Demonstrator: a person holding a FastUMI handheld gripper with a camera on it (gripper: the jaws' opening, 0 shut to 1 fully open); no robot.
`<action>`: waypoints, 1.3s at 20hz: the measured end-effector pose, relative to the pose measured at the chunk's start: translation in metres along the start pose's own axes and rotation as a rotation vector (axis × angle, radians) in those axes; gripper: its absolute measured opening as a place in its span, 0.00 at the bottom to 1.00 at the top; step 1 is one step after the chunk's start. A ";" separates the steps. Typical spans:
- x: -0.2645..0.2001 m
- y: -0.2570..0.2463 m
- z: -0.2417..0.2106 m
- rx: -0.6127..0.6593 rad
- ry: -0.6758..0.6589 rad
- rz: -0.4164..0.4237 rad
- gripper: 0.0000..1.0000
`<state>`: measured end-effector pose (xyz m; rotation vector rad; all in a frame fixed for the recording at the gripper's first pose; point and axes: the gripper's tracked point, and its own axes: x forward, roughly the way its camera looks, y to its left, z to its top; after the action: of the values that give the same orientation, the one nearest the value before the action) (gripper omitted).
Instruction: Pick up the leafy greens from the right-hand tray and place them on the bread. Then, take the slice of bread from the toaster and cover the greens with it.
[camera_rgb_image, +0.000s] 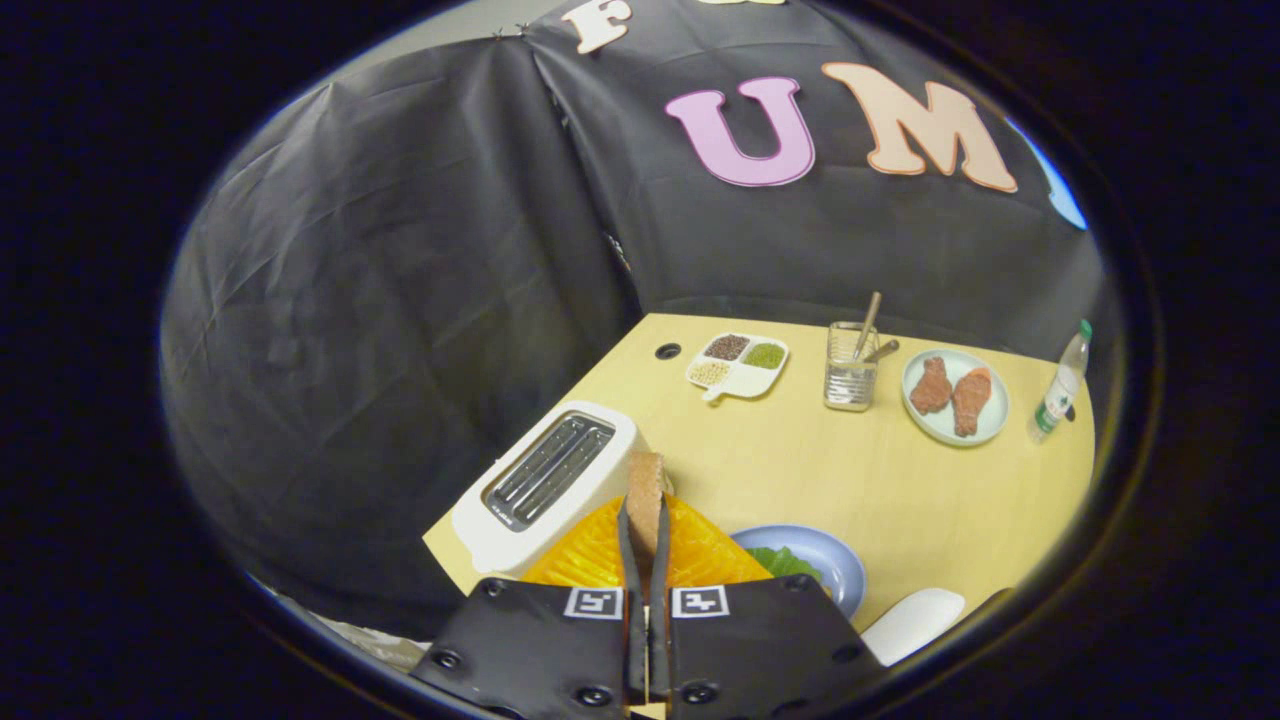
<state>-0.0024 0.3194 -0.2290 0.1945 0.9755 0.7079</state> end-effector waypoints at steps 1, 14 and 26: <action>0.000 -0.006 -0.005 0.011 0.001 -0.003 0.04; 0.016 -0.068 -0.079 0.230 0.030 -0.042 0.04; 0.000 -0.125 -0.130 0.223 0.102 -0.157 0.56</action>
<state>-0.0502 0.2039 -0.3585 0.2756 1.1541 0.4687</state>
